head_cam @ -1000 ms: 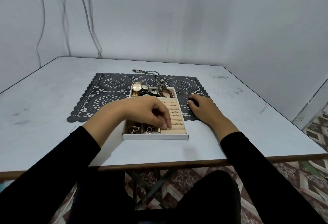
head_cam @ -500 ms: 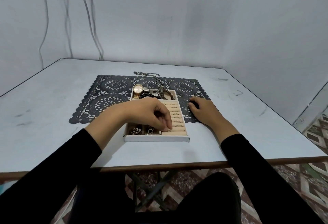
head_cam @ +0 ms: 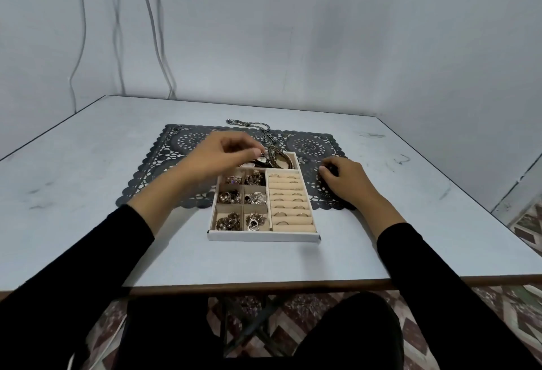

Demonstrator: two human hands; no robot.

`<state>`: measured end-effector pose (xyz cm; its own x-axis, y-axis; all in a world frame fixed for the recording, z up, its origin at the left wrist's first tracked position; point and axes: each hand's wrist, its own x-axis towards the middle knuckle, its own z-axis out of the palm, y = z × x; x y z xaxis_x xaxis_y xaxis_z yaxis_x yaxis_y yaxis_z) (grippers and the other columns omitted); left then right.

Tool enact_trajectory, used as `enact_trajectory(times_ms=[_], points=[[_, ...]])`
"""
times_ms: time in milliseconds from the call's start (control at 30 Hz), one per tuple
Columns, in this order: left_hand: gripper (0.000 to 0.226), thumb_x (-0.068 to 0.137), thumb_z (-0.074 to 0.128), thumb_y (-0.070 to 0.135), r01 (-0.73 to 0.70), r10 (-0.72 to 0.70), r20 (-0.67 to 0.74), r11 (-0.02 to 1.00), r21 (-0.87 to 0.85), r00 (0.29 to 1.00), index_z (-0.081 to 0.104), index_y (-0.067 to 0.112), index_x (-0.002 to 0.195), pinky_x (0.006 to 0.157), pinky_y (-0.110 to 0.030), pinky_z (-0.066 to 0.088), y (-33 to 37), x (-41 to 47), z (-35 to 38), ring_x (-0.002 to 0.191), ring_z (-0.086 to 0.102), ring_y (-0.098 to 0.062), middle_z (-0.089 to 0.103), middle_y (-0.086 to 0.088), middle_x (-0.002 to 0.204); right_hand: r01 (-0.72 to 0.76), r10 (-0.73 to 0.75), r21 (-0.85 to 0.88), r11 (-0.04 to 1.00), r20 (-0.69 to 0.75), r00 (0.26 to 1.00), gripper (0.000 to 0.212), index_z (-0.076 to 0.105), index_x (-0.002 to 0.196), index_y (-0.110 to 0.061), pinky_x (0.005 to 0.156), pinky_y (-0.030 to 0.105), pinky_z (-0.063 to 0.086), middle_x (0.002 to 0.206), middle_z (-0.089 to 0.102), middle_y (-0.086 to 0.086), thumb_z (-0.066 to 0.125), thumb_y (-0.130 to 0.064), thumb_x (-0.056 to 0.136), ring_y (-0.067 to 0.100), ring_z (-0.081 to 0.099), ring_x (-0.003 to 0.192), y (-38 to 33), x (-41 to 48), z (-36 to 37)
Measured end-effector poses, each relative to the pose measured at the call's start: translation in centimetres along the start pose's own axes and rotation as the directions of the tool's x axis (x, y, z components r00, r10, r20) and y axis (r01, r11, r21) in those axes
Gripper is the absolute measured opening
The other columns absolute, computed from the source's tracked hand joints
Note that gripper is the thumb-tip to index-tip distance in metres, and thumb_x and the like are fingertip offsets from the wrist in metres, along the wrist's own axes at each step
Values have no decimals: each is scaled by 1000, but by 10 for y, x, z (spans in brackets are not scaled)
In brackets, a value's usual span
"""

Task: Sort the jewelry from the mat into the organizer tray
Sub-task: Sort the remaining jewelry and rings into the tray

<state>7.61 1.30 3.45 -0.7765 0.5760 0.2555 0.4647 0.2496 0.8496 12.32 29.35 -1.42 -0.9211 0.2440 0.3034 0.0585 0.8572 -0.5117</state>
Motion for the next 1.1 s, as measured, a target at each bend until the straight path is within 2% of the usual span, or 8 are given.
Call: enact_trajectory(times_ms=[100, 200, 267, 333, 533, 767, 933, 1100], points=[[13, 94, 62, 26, 42, -17, -258, 995, 91, 966, 69, 29, 104, 75, -26, 54, -33, 24, -22, 95, 67, -23, 72, -2, 102, -11, 11, 0, 1000, -1, 1000, 33, 60, 123, -11, 87, 21, 35, 122, 63, 6, 56, -27, 94, 21, 55, 113, 1, 16, 2], [18, 96, 57, 31, 119, -42, -317, 967, 226, 947, 68, 33, 110, 90, -41, 54, -65, 41, -37, 99, 66, -19, 71, 4, 107, -9, 9, 4, 1000, 31, 999, 35, 60, 125, -14, 91, 23, 37, 124, 63, 4, 58, -27, 93, 19, 55, 114, 0, 34, 8], [25, 98, 55, 28, 148, -55, -271, 929, 339, 961, 65, 26, 121, 102, -37, 45, -75, 50, -41, 111, 61, -18, 67, 1, 123, 17, -17, -5, 1000, 57, 998, 35, 60, 126, -17, 94, 23, 37, 126, 62, 2, 58, -27, 93, 17, 54, 116, -1, 45, 14], [32, 99, 53, 26, 166, -86, -194, 880, 446, 977, 60, 20, 130, 102, -32, 39, -80, 57, -40, 121, 55, -22, 61, -3, 132, 38, -37, -8, 999, 80, 996, 35, 60, 127, -18, 91, 21, 35, 127, 62, 2, 56, -28, 94, 17, 53, 117, -4, 55, 18], [43, 101, 48, 34, 150, -160, -36, 788, 597, 986, 47, 25, 143, 113, -37, 33, -95, 83, -45, 136, 43, -21, 44, 1, 150, 100, -105, 48, 994, 115, 988, 32, 64, 123, -19, 97, 24, 39, 123, 64, -2, 59, -25, 93, 14, 55, 115, -11, 87, 34], [49, 101, 43, 42, 98, -170, 62, 786, 610, 983, 38, 30, 149, 117, -39, 22, -104, 115, -44, 145, 28, -18, 26, 7, 160, 163, -184, 153, 975, 137, 973, 26, 69, 115, -22, 90, 15, 35, 118, 67, -5, 64, -26, 90, 4, 55, 108, -19, 120, 54], [49, 102, 43, 43, 40, -141, 120, 795, 606, 983, 38, 30, 149, 115, -35, 24, -110, 135, -41, 143, 31, -15, 28, 9, 159, 198, -227, 184, 963, 154, 962, 24, 71, 109, -26, 96, 23, 42, 112, 68, -7, 68, -30, 86, 6, 58, 106, -23, 139, 64], [48, 101, 45, 42, -8, -100, 151, 809, 588, 983, 40, 32, 147, 119, -36, 22, -117, 154, -37, 145, 28, -13, 29, 11, 158, 207, -234, 198, 958, 123, 964, 20, 74, 104, -22, 80, 5, 37, 103, 69, -7, 66, -16, 87, 3, 57, 95, -20, 154, 68]])
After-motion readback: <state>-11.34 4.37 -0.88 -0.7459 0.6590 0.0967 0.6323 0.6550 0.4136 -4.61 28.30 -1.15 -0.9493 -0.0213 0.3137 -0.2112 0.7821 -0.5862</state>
